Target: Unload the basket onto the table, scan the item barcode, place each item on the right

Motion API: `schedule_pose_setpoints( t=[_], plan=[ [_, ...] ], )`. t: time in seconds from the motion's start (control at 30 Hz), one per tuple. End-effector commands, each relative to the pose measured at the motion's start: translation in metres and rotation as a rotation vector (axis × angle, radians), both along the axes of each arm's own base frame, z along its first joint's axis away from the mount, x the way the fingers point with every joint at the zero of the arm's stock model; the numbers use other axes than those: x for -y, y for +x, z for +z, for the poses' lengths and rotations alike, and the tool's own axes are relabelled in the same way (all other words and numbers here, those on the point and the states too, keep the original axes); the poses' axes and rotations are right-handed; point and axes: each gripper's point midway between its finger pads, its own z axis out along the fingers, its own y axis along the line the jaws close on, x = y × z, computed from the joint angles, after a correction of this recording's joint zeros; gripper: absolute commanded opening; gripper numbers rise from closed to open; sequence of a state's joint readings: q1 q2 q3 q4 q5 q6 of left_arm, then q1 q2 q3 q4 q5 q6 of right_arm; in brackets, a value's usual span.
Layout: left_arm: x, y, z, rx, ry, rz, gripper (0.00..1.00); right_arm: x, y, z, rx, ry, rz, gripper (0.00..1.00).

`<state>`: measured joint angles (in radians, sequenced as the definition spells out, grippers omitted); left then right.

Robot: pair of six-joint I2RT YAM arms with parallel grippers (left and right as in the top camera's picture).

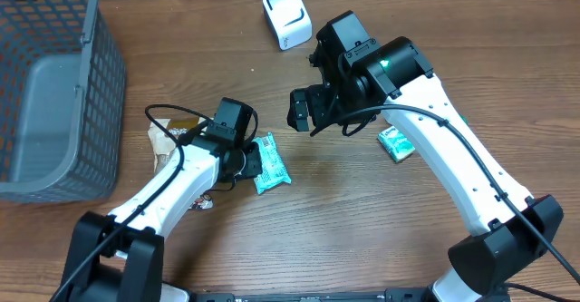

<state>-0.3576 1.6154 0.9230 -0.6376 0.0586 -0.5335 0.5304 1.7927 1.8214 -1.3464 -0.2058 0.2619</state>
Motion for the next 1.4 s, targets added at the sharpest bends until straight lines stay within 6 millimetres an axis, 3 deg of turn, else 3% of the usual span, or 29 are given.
schedule_pose_setpoints(
  t=[0.0,0.13,0.27,0.4,0.5,0.7,0.8,0.87,0.93,1.03,1.37],
  plan=[
    [0.001,0.01,-0.014,-0.015,0.007,0.035,0.26,0.0,0.002,0.008,0.022,0.014,-0.001,1.0],
    [0.028,0.016,-0.027,-0.024,-0.114,-0.066,0.26,0.0,0.002,0.008,0.022,0.014,-0.001,1.0],
    [0.054,0.019,-0.024,0.014,-0.192,-0.162,0.27,0.0,0.002,0.008,0.022,0.014,-0.001,1.0],
    [0.067,0.027,-0.018,0.066,-0.205,-0.2,0.28,0.0,0.002,0.008,0.022,0.014,-0.001,1.0],
    [0.066,0.033,-0.008,0.075,-0.192,-0.214,0.31,0.0,0.002,0.008,0.022,0.014,-0.001,1.0],
    [0.021,0.055,0.052,0.062,-0.03,-0.132,0.32,0.0,0.002,0.008,0.022,0.014,-0.001,1.0],
    [-0.008,0.055,0.085,0.039,0.055,-0.091,0.35,0.0,0.002,0.008,0.022,0.014,-0.001,1.0],
    [-0.033,0.05,0.096,0.008,0.131,-0.046,0.38,0.0,0.002,0.008,0.022,0.014,-0.001,1.0],
    [-0.072,0.037,0.096,-0.056,0.254,0.048,0.4,0.0,0.002,0.008,0.022,0.014,-0.001,1.0],
    [-0.101,0.023,0.088,-0.118,0.324,0.134,0.42,0.0,0.002,0.008,0.022,0.014,-0.001,1.0],
    [-0.156,-0.007,0.049,-0.242,0.324,0.303,0.43,0.0,0.002,0.008,0.022,0.014,-0.001,1.0]
  ],
)
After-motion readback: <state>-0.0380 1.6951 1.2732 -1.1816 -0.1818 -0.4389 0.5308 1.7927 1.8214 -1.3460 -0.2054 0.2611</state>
